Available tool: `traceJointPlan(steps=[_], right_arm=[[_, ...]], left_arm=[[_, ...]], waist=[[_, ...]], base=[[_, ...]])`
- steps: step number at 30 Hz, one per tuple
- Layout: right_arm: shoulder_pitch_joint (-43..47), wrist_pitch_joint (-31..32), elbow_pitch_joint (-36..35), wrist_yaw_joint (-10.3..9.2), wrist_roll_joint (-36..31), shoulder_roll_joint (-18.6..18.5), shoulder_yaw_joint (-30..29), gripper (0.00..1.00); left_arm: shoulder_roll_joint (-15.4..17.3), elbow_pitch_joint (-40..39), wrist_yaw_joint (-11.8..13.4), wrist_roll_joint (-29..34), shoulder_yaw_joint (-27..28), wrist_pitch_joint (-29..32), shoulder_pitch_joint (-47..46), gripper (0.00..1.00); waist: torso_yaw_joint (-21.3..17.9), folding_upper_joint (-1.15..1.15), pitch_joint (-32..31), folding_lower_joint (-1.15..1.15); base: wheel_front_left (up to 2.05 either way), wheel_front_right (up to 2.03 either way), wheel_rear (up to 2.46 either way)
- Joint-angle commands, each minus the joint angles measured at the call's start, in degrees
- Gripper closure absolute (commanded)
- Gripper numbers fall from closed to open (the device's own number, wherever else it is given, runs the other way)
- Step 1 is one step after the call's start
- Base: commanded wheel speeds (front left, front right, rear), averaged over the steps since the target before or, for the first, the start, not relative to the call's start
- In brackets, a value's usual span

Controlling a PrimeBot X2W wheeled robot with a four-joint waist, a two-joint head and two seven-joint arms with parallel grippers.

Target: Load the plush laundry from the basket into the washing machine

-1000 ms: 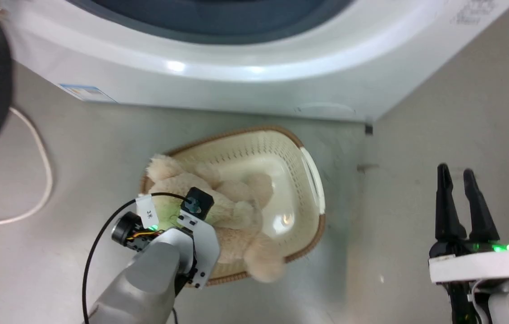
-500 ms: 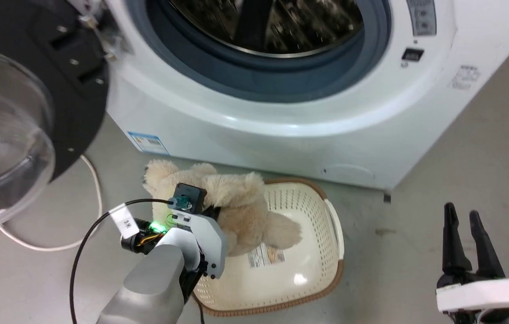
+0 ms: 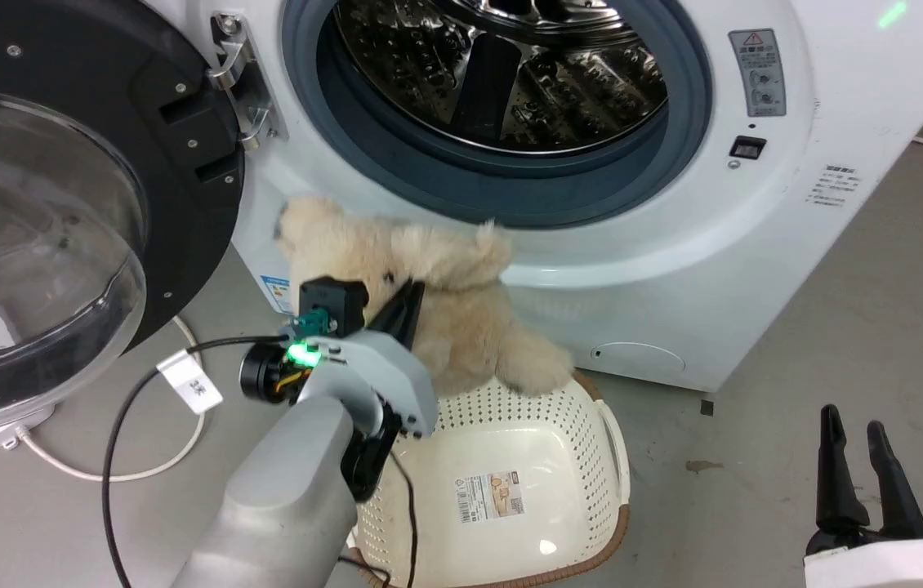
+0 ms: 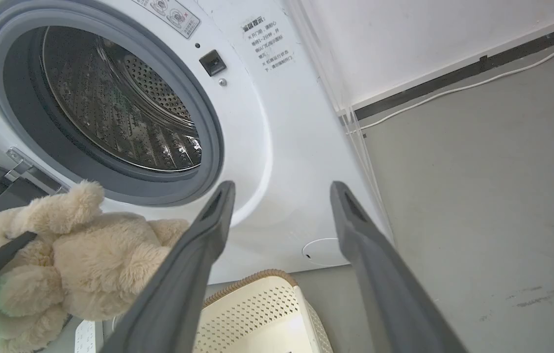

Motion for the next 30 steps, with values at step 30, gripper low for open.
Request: traceJointPlan(steps=[30], right_arm=[[-1.8,-0.2,-1.5,-0.04,-0.7,0.0,0.5,0.0]], left_arm=[[3.5,-16.3,5.1,2.2,10.9,-1.4,-9.0,1.0]], waist=[[-9.4,0.0,7.3,0.0]], base=[[0.0,0.0,0.0]])
